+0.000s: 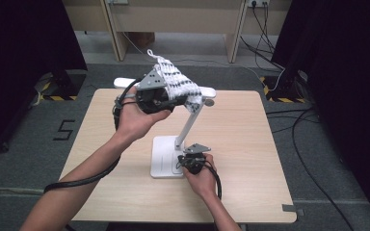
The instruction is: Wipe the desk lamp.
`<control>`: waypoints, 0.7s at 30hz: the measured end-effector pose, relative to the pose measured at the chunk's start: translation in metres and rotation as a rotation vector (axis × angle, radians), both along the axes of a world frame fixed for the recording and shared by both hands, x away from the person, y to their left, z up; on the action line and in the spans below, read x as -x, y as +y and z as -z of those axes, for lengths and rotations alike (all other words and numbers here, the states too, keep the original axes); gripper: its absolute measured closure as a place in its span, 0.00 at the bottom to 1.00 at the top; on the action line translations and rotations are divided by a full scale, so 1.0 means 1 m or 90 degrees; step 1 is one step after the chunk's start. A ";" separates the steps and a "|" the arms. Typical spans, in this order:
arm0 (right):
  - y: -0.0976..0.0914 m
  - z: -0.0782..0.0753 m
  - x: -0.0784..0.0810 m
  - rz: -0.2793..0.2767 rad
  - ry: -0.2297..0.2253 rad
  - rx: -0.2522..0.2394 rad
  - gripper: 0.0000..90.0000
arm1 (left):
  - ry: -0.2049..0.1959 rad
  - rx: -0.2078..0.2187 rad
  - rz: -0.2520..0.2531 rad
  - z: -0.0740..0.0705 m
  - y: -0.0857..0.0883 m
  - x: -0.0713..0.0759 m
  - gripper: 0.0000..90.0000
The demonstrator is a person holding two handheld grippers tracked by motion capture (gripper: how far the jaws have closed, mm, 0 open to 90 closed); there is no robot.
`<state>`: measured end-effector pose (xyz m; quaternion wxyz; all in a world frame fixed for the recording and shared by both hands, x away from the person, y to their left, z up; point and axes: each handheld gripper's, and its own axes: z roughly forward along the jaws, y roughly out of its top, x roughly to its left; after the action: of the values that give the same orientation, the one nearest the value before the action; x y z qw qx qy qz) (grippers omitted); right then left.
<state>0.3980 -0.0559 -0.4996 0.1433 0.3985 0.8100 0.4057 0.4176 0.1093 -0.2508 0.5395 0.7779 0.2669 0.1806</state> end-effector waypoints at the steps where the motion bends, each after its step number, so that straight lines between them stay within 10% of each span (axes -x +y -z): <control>1: 0.000 0.000 0.000 0.000 0.000 0.000 1.00 | 0.002 0.000 0.003 0.000 -0.002 -0.001 0.94; 21: 0.001 0.000 0.000 0.000 0.004 -0.001 1.00 | 0.031 -0.008 0.036 0.012 -0.043 -0.009 0.94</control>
<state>0.3981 -0.0546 -0.4995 0.1406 0.4002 0.8098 0.4054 0.4262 0.0659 -0.2630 0.5325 0.7929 0.2566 0.1477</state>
